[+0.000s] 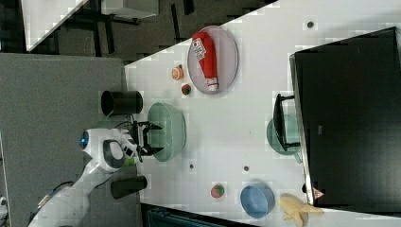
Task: Drag strainer right to left.
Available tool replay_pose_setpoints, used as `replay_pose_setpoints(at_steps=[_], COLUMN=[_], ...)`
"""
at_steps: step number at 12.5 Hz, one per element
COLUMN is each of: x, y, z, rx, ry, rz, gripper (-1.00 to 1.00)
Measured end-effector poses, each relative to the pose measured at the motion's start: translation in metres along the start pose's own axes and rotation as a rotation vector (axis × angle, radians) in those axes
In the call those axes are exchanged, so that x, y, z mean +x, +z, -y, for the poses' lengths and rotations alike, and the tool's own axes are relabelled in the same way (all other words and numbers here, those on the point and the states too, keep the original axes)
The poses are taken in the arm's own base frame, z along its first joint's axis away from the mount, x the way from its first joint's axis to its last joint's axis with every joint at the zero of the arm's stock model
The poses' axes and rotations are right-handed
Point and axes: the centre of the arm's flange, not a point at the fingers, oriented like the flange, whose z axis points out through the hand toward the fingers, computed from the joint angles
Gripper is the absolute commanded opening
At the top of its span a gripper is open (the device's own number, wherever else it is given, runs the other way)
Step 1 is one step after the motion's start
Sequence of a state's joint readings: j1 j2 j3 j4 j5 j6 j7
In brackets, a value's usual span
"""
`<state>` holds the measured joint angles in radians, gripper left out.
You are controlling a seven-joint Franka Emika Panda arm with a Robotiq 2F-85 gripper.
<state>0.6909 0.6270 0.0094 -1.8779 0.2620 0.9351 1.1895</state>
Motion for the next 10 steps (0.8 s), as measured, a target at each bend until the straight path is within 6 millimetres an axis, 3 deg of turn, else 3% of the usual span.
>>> replay_pose_setpoints(at_steps=[2, 3, 5, 6, 8, 10], x=[0.012, 0.021, 0.045, 0.065, 0.135, 0.227], y=[-0.046, -0.080, -0.161, -0.210, -0.323, -0.425], z=[-0.007, -0.007, 0.006, 0.014, 0.031, 0.031], rx=[-0.041, -0.066, 0.014, 0.072, 0.200, 0.327], ry=[-0.120, -0.174, -0.246, -0.293, -0.367, -0.391], rz=[-0.047, -0.052, -0.025, -0.038, -0.087, -0.100], gripper=[1.00, 1.00, 1.00, 1.00, 1.00, 1.00])
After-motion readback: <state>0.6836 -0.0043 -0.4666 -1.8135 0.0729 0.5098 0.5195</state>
